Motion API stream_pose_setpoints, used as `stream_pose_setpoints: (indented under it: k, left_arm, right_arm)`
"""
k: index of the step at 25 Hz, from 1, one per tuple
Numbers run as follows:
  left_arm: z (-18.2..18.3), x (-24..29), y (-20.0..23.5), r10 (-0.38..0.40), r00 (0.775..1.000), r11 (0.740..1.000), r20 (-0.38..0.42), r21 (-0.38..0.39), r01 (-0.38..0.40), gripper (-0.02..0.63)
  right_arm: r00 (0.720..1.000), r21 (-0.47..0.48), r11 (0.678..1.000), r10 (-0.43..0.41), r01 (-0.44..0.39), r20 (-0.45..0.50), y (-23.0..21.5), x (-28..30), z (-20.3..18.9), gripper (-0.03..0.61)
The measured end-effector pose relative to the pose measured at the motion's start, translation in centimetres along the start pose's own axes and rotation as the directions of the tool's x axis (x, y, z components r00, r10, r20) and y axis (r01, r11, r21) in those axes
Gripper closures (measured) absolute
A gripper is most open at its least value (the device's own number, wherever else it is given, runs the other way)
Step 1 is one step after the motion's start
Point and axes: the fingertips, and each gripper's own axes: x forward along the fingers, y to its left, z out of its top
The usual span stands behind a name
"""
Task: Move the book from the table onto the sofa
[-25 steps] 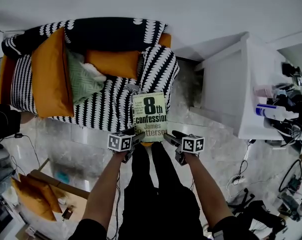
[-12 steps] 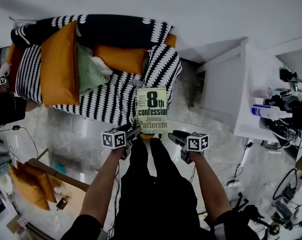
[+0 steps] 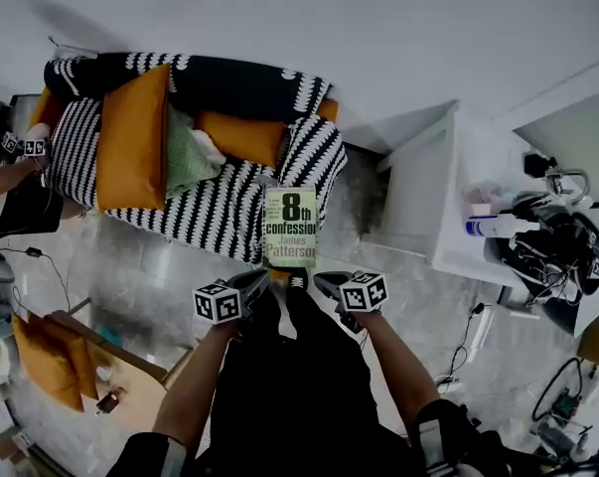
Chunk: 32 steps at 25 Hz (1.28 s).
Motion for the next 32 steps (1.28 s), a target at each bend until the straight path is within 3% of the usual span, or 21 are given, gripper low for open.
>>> stream_pose_setpoints:
  k: [10, 14, 20, 32]
  left_arm:
    - [0.8, -2.4, -6.0, -0.032, 0.999, 0.986, 0.022, 0.165, 0.028, 0.600]
    - [0.6, -3.5, -5.9, -0.013, 0.998, 0.986, 0.055, 0.169, 0.003, 0.600]
    - [2.4, -4.6, -4.8, 0.016, 0.992, 0.989, 0.125, 0.144, -0.034, 0.600]
    - [1.5, -2.3, -6.3, -0.018, 1.000, 0.977, 0.017, 0.214, 0.014, 0.600]
  right_arm:
    - [1.000, -0.236, 0.972, -0.008, 0.004, -0.018, 4.4, -0.3, 1.6, 0.571]
    - [1.000, -0.284, 0.959, -0.022, 0.017, -0.017, 4.7, -0.9, 2.7, 0.571]
    - [0.999, -0.301, 0.953, -0.038, 0.038, 0.005, 4.3, -1.7, 4.7, 0.571]
    - [0.999, -0.322, 0.946, -0.040, 0.036, -0.007, 4.2, -1.7, 4.7, 0.572]
